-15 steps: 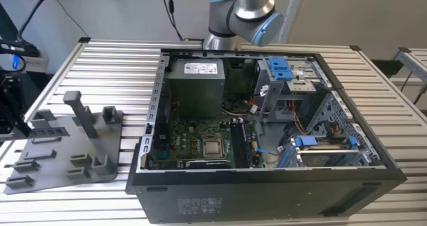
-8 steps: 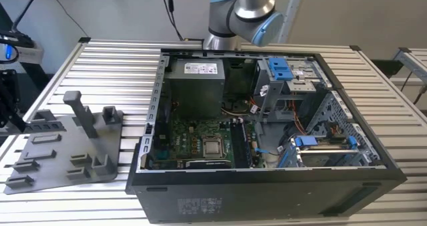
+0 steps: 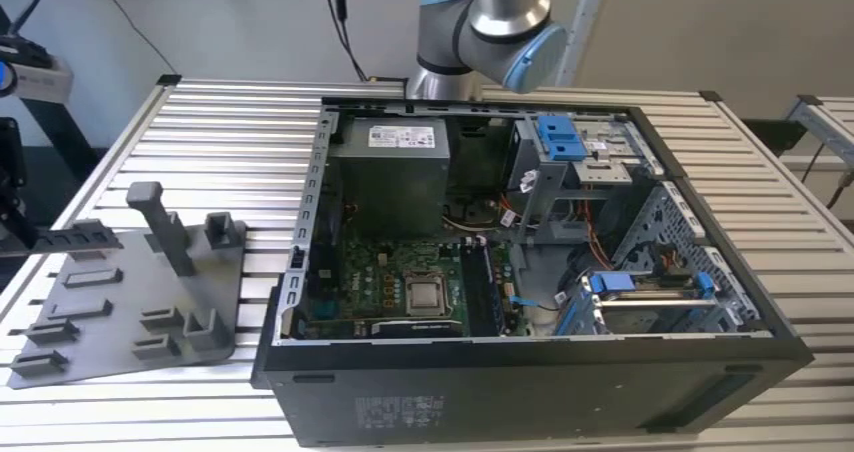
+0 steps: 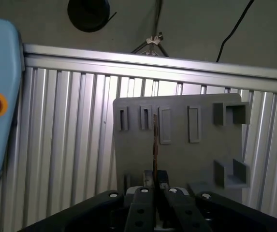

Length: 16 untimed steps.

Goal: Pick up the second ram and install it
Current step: 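Pick up the second ram and move it above second insertion slot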

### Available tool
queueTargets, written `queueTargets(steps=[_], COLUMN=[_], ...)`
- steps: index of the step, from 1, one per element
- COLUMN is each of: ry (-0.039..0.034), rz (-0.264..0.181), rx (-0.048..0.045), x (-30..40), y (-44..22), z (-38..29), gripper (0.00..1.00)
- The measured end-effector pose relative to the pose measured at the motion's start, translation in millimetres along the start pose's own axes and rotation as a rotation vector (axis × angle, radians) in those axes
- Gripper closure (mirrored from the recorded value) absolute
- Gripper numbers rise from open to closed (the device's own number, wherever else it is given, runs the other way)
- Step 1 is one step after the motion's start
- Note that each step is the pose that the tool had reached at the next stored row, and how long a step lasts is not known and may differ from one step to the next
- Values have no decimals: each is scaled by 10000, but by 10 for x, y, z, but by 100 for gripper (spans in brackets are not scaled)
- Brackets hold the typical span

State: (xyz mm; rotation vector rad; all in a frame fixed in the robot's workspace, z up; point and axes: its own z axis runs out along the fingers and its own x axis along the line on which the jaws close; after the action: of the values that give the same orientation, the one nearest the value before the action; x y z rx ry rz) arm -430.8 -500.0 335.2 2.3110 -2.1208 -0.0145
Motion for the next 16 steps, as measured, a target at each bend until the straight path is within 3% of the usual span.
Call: queueTargets(steps=[16], ry=[-27], rz=[80], rx=[6], x=[-1], y=[3], z=[-267], gripper=[86])
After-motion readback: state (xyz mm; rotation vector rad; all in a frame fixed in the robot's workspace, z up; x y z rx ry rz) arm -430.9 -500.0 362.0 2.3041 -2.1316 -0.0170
